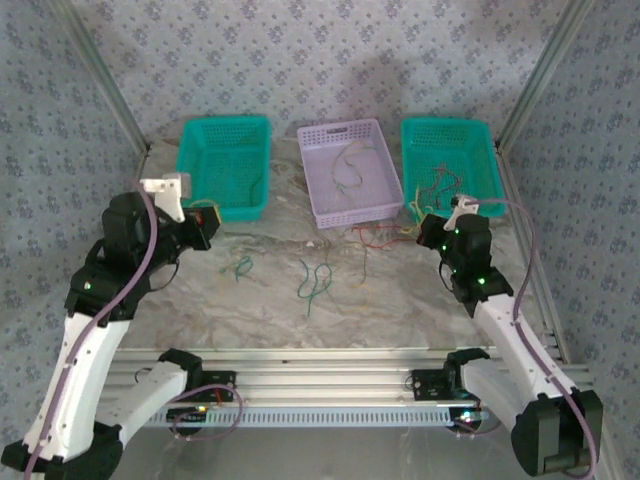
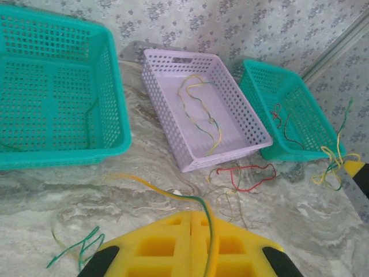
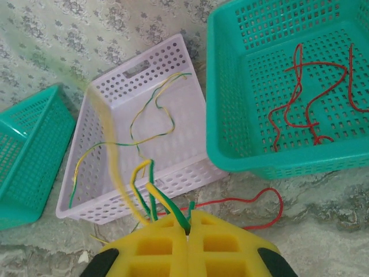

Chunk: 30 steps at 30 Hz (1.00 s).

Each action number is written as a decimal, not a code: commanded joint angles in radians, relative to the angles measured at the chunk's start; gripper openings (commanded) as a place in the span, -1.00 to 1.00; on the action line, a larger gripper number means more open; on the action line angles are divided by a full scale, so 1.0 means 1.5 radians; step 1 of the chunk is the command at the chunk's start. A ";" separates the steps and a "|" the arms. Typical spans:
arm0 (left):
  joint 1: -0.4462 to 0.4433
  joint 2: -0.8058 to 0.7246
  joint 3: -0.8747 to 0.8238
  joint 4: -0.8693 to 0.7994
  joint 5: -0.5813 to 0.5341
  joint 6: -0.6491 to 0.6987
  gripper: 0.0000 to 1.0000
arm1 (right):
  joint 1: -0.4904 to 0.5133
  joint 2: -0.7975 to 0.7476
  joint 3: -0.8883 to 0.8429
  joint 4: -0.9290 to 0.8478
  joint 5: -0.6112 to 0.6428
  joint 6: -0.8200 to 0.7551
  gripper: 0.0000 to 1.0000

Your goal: Untangle the cables

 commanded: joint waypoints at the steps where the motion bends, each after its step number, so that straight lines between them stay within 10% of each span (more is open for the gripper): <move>1: 0.004 0.040 0.048 0.053 0.042 -0.016 -1.00 | 0.004 -0.014 -0.009 0.002 -0.040 -0.015 -1.00; 19: -0.100 0.394 0.401 0.166 0.083 0.014 -1.00 | 0.072 -0.087 -0.027 0.003 -0.035 -0.016 -1.00; 30: -0.151 0.852 0.922 0.052 0.156 0.031 -1.00 | 0.094 -0.197 -0.008 -0.067 -0.019 -0.001 -1.00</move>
